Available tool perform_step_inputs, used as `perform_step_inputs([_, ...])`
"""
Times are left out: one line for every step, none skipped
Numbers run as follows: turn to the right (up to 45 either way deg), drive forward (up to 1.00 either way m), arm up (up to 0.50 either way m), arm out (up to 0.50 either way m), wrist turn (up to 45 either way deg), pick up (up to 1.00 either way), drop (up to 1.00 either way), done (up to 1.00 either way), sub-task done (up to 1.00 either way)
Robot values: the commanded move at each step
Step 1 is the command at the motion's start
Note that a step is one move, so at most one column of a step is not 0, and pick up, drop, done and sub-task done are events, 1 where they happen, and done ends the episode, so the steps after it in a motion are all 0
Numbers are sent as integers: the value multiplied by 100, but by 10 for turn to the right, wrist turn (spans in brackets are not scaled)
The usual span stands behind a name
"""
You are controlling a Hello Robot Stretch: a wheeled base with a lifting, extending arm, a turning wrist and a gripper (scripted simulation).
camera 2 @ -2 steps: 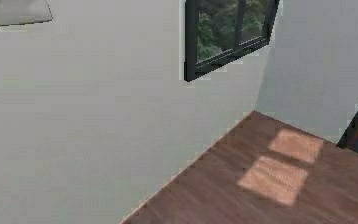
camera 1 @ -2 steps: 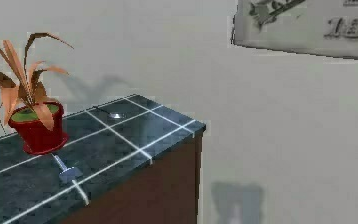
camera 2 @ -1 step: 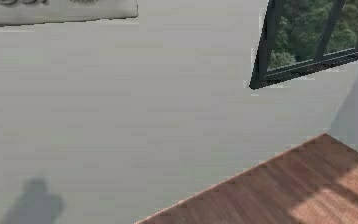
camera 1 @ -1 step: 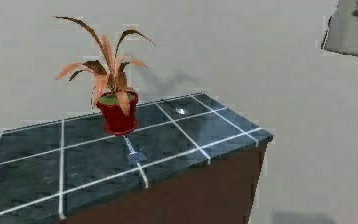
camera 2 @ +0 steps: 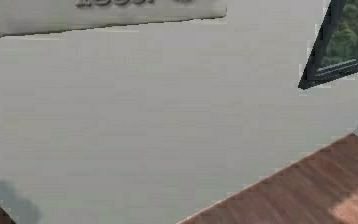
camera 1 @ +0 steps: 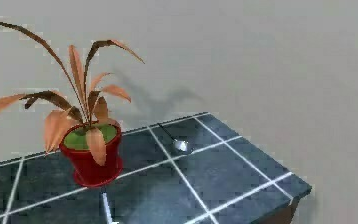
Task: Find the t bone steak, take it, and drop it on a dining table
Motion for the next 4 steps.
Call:
perform_step_inputs([-450, 0, 0, 0, 0, 0, 0, 0, 0])
perform_step_inputs([-450, 0, 0, 0, 0, 0, 0, 0, 0])
perform_step_inputs([-450, 0, 0, 0, 0, 0, 0, 0, 0])
perform_step_inputs([-240, 0, 0, 0, 0, 0, 0, 0, 0])
